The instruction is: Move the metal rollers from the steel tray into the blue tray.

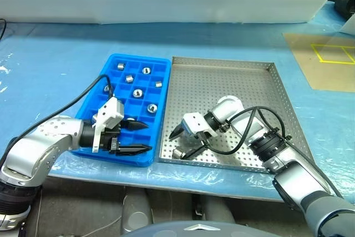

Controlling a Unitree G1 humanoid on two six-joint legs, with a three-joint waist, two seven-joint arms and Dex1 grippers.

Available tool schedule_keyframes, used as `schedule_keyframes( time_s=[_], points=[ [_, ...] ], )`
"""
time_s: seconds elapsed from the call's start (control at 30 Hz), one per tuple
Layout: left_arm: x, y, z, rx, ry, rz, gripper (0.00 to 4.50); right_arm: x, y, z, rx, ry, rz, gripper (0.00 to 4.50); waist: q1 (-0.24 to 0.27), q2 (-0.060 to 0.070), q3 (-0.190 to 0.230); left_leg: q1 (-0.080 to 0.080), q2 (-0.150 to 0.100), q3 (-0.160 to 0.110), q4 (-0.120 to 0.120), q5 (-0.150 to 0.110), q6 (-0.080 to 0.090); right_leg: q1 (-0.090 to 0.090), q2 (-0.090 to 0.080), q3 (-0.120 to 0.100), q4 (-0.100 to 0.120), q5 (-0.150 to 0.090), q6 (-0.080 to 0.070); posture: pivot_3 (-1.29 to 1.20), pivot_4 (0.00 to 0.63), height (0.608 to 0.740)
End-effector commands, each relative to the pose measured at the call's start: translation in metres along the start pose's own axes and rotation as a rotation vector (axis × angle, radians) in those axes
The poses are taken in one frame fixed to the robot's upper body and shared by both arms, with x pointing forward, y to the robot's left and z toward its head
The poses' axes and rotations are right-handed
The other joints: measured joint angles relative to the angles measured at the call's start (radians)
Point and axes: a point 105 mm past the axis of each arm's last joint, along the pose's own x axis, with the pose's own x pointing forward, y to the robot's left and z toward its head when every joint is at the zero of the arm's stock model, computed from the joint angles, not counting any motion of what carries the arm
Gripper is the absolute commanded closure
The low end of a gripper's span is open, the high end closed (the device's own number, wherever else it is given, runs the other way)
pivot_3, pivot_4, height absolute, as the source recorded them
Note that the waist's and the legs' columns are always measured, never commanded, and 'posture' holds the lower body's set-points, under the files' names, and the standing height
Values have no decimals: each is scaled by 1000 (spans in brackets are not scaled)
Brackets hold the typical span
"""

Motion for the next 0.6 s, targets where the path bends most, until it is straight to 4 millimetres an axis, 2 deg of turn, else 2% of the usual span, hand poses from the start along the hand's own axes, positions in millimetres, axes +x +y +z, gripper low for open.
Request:
schedule_keyframes(
  time_s=[0.03,0.07,0.1,0.27,0.4,0.6],
  points=[
    [-1,0,6,39,-11,2,848,-1,-3,5,-26,-13,-10,2040,1,0,0,0,0,0,0,0,0,0,0,0,0,0,0,125,150,740],
    [-1,1,6,39,-12,3,848,0,-5,4,-21,-10,-26,2361,1,0,0,0,0,0,0,0,0,0,0,0,0,0,0,125,150,740],
    [-1,1,7,39,-13,3,848,0,-5,3,-15,-8,-25,2361,2,0,0,0,0,0,1,0,0,1,-1,0,0,0,0,125,150,740],
    [0,1,6,39,-14,5,848,0,-2,-1,-19,6,-15,3743,2,0,0,0,0,0,1,0,0,1,-1,0,1,0,0,123,150,740],
    [0,2,6,43,-15,6,848,-3,2,0,-20,2,8,3797,2,0,0,0,0,0,1,0,0,2,-1,0,1,0,0,120,150,740],
    [0,8,10,59,-26,11,848,-20,-18,13,35,-39,-102,3797,1,0,0,0,0,0,1,0,0,1,-1,0,1,0,0,103,150,740]
  ],
)
